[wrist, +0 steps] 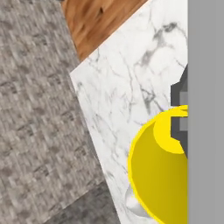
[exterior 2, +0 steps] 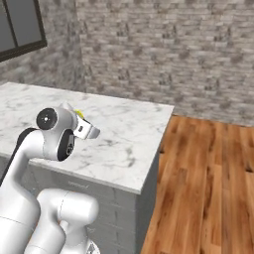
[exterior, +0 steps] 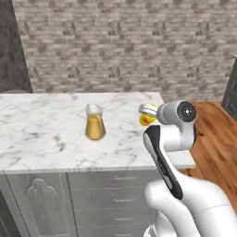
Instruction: Place the pitcher and cup on the dining counter for serving.
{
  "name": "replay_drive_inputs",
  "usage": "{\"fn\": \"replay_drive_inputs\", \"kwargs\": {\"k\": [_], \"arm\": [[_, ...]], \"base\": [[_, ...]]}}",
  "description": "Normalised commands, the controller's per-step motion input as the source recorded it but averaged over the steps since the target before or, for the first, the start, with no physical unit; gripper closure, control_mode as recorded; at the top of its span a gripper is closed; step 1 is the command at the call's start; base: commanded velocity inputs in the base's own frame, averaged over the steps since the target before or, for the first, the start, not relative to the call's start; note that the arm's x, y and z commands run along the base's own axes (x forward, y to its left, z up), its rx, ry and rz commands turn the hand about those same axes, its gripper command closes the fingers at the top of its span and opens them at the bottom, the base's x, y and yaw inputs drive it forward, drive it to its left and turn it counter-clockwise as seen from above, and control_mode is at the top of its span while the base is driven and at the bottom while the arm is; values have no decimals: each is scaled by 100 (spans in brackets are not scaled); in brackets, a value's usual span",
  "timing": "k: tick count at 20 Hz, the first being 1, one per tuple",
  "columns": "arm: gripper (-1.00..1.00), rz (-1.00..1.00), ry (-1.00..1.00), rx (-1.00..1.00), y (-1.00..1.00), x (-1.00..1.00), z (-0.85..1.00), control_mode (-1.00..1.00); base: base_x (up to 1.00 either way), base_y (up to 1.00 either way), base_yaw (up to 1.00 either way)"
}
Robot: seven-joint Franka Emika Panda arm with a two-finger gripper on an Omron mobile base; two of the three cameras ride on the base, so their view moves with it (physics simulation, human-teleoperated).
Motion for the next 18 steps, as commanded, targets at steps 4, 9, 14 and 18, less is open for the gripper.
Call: {"fn": "replay_drive_inputs", "kwargs": {"k": [4, 9, 14, 18], "arm": [[100, 0, 0, 0, 0, 0, 0, 100], [100, 0, 38, 0, 0, 67, 0, -100], [100, 0, 38, 0, 0, 65, -3, -100], [100, 2, 23, 0, 0, 18, -1, -100]], "base": [[46, -17, 0], [0, 0, 0], [0, 0, 0], [0, 0, 0]]}}
